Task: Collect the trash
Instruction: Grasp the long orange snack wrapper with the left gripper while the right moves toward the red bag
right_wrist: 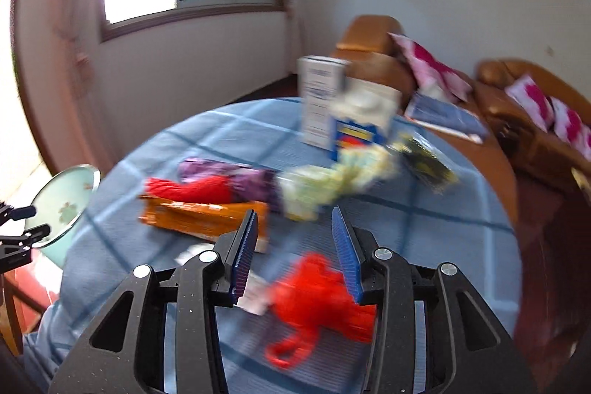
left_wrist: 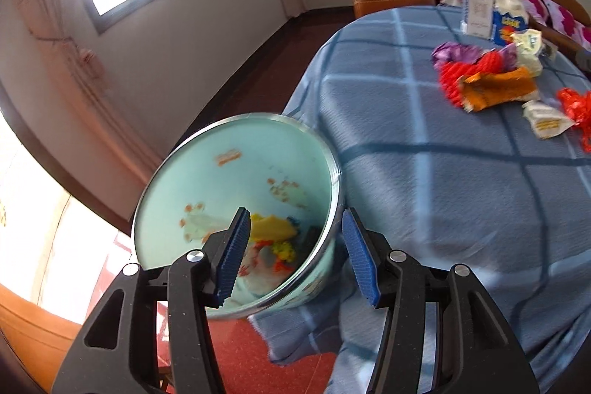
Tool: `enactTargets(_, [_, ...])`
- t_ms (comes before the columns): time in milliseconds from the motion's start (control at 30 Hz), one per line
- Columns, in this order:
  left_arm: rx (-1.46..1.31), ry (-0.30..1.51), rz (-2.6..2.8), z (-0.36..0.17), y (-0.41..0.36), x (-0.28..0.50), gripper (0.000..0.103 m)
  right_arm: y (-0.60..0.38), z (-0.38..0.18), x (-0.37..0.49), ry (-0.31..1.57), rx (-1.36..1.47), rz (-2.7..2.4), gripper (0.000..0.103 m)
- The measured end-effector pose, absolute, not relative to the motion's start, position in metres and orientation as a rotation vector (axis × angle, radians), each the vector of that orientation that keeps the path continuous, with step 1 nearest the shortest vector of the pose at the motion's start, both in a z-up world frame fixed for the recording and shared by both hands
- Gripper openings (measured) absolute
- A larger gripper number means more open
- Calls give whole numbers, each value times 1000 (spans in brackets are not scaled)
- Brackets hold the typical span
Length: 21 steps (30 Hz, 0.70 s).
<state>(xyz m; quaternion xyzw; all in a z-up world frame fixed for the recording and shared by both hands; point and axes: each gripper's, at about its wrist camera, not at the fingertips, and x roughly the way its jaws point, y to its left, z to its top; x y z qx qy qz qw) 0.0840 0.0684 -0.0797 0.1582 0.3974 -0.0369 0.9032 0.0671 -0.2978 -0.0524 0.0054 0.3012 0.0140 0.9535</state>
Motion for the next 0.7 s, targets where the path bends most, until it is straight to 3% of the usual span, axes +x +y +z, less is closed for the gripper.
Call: enactTargets(700, [387,748,-328,-85,-88,147,52,-377,-84,37,637,114,-120,48])
